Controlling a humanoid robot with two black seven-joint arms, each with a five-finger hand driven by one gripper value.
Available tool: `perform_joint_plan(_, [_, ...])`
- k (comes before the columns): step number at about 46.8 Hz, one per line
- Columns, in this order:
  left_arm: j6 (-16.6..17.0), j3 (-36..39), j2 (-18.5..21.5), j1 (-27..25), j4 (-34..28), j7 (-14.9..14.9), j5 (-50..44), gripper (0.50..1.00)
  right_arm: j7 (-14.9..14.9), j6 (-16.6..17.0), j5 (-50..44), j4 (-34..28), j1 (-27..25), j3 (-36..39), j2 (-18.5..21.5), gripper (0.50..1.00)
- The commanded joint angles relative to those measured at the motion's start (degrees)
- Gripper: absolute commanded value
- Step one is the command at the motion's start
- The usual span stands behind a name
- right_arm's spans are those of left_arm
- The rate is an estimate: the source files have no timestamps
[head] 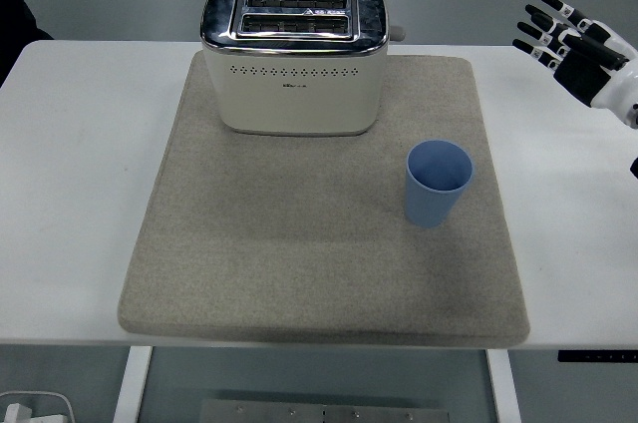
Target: Put the water cup in front of the bread machine
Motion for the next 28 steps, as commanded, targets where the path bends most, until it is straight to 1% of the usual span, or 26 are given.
perform_joint_plan(1, [-0.1,0.0,0.0,-0.1,0.2,0.1,0.1,1.000,0.0,-0.1,0.0,0.0,-0.2,0.0,0.2,0.928])
perform_joint_plan(10, [0.0,0.0,0.0,-0.1,0.5,0.1,-0.1,1.000,0.0,0.0,0.0,0.0,-0.4,0.0,0.1,0.928])
perform_joint_plan(14, [0.2,-0.1,0.0,0.0,0.5,0.0,-0.2,1.000,0.0,1.0,-0.2,0.0,-0.3,0.0,-0.3,0.928])
perform_joint_plan(18, [0.2,-0.1,0.0,-0.1,0.7,0.0,-0.2,1.000,0.0,3.3,-0.4,0.0,-0.4,-0.5,-0.6,0.928])
perform_joint_plan(20, [0.2,-0.1,0.0,-0.1,0.9,0.0,-0.2,1.000,0.0,4.7,-0.5,0.0,-0.6,-0.7,-1.4,0.928])
perform_joint_plan(24, [0.1,-0.1,0.0,-0.1,0.9,0.0,-0.2,1.000,0.0,8.0,-0.8,0.4,-1.8,-1.0,-4.2,0.928])
perform_joint_plan(28, [0.1,-0.1,0.0,-0.1,0.8,0.1,-0.2,1.000,-0.1,12.7,-0.9,2.2,-3.7,-1.0,-7.7,0.928])
